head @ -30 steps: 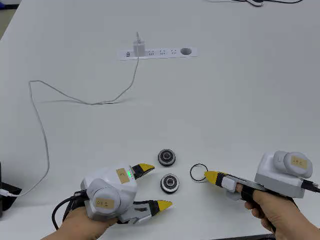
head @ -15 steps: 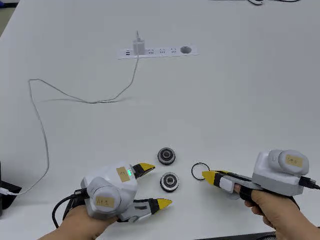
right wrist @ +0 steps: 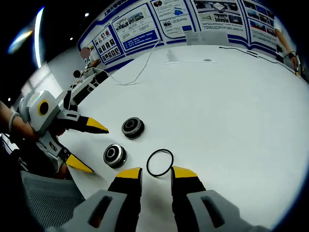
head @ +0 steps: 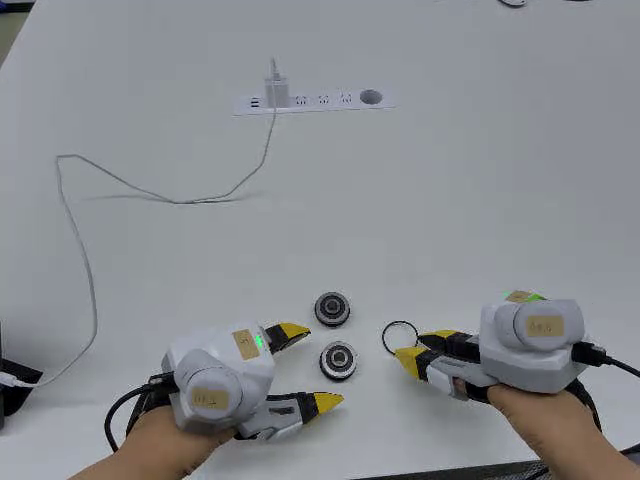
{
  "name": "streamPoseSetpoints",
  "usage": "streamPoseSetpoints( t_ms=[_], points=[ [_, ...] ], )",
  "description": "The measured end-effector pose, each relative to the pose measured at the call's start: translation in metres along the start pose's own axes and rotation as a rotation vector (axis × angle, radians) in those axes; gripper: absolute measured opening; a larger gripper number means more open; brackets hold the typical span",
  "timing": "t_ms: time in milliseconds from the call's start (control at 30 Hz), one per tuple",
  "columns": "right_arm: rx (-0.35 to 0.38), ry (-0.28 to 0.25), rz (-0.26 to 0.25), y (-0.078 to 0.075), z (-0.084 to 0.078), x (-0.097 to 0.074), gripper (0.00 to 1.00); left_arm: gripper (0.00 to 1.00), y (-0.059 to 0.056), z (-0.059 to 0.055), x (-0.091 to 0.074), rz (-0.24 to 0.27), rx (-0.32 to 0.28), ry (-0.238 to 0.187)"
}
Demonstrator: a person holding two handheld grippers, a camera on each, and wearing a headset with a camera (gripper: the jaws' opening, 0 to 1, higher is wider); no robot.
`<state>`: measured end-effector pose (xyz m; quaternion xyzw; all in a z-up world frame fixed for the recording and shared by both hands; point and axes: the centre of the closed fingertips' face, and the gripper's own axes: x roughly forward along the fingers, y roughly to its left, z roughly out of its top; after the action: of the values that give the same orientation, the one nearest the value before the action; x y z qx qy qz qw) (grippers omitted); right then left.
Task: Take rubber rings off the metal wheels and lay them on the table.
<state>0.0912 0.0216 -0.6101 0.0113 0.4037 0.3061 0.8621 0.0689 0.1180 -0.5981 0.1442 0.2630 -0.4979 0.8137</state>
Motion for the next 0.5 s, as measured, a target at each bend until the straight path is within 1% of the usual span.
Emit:
streamPoseSetpoints(
  t_ms=[33, 67, 200, 267, 333, 500],
  points=[
    [-0.01, 0.004, -0.003, 0.0, -0.001, 0.0, 0.26, 0.51, 0.0, 0.0, 0.0, 0.0, 0.001, 0.0],
    [-0.039, 0.011, -0.015, -0.002, -0.001, 0.0, 0.27, 0.51, 0.0, 0.0, 0.0, 0.0, 0.001, 0.0],
    [-0.109, 0.022, -0.025, -0.001, -0.001, -0.001, 0.3, 0.5, 0.0, 0.0, -0.001, 0.002, -0.001, 0.0],
    [-0.093, 0.018, -0.014, 0.001, -0.001, -0.001, 0.3, 0.5, 0.0, 0.0, -0.001, 0.001, -0.002, -0.001],
    [-0.06, 0.002, -0.001, 0.004, 0.001, 0.0, 0.3, 0.5, 0.0, 0.001, -0.001, 0.0, -0.003, -0.005],
    [0.005, -0.013, 0.046, 0.013, 0.002, 0.0, 0.29, 0.46, -0.001, 0.005, 0.0, 0.0, 0.0, -0.012]
  ],
)
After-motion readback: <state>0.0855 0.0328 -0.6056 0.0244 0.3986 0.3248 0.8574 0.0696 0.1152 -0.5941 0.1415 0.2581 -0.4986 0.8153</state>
